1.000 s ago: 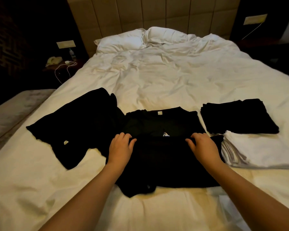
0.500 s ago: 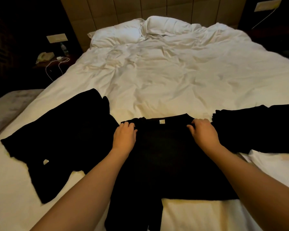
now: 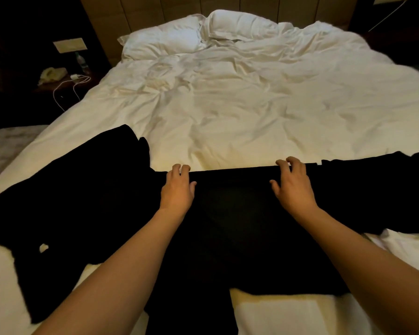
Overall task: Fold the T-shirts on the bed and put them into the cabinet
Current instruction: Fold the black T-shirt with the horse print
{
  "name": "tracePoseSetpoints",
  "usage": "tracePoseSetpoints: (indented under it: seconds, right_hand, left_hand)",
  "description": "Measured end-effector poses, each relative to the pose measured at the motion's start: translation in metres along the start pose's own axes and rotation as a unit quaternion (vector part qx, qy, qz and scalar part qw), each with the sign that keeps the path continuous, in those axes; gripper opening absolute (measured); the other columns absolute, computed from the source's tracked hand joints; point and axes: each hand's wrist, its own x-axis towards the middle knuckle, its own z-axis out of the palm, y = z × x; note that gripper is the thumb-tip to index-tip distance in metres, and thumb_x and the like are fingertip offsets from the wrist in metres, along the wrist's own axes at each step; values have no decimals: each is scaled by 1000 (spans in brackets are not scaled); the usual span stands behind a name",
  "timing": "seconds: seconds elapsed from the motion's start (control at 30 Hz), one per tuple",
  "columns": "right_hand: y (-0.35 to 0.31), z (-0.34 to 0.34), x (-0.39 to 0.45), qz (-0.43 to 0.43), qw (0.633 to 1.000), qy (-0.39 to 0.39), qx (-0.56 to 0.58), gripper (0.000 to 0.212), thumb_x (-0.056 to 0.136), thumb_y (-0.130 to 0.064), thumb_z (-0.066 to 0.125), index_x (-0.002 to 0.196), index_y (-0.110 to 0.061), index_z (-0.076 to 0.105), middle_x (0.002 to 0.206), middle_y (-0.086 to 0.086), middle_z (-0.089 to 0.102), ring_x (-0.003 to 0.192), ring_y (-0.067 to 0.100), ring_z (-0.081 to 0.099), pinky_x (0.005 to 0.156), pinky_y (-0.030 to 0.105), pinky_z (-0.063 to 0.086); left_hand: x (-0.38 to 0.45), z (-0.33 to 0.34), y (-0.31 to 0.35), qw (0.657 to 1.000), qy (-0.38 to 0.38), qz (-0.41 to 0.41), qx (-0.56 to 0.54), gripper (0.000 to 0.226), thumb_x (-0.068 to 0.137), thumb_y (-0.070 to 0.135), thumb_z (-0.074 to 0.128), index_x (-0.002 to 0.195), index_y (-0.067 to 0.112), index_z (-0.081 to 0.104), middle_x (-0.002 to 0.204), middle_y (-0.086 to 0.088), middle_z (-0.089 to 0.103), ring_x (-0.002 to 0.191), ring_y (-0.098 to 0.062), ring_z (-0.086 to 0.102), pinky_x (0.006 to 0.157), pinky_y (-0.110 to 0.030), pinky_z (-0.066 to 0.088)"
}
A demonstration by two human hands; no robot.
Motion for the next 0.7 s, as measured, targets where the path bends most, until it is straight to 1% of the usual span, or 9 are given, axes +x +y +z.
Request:
tracePoseSetpoints:
  seconds: [0.1,0.2,0.27,0.3,0.37,0.43,0.5,0.6,0.7]
  right_hand:
    - [-2,1,-20,-12,1000,3,2,57,90,-24,69,140,-6,47,150,23,34,140,38,31,108,48,39]
    - [-7,-5,-46,-6,1000,-20,15,53,92,-29,67,139,-9,50,152,18,33,143,34,28,112,45,35]
    - [-9,-11,-69,-1,999,-40,13,47,93,-33,65,134,-11,55,148,15,38,141,31,32,110,44,36]
    - [-8,-12,-82,-4,999,-44,7,44,93,-34,66,129,-11,59,143,14,44,137,31,38,107,44,39]
    - [-6,-16,-109,-22,999,-35,-5,37,88,-34,71,117,-12,66,125,11,57,121,32,53,94,45,46]
    - [-2,-19,-134,-41,999,-11,-5,31,84,-37,74,104,-14,70,107,6,64,104,30,61,84,44,49]
    - [-1,-26,-159,-53,999,7,-4,34,88,-48,65,100,-17,71,101,0,64,100,26,61,82,41,48]
    - [-3,-35,-193,-88,996,11,-7,55,87,-65,45,102,-20,73,100,-4,65,99,21,59,81,36,46]
    - [-3,-38,-215,-132,990,-4,-44,65,83,-72,44,112,-22,72,106,-5,67,101,20,61,83,37,48]
  left_hand:
    - [-20,-3,1,1000,-5,8,-25,57,99,29,59,149,13,35,161,-14,21,148,-31,25,110,-42,43]
    - [-48,-14,2,1000,-2,21,-2,47,98,31,60,140,15,48,157,-12,31,145,-28,29,113,-40,36]
    - [-72,-24,-1,998,25,50,-4,31,95,30,64,123,16,63,138,-6,50,130,-25,45,101,-37,45]
    - [-86,-28,-3,996,43,72,-12,22,94,30,66,112,17,68,124,-2,57,117,-22,52,89,-35,51]
    - [-116,-36,-9,990,72,116,-22,12,91,30,69,96,19,70,100,6,58,94,-15,57,59,-28,53]
    - [-146,-38,-15,985,82,149,-40,18,93,37,62,92,21,71,94,10,58,87,-9,56,49,-23,50]
    - [-175,-41,-20,981,85,164,-57,32,92,48,53,98,23,72,101,11,62,94,-6,58,54,-20,53]
    - [-209,-40,-29,978,70,184,-71,45,85,56,58,112,24,72,119,8,63,112,-6,57,71,-19,56]
    - [-225,-37,-33,979,59,188,-56,48,85,53,57,119,23,71,127,6,63,122,-7,52,78,-19,56]
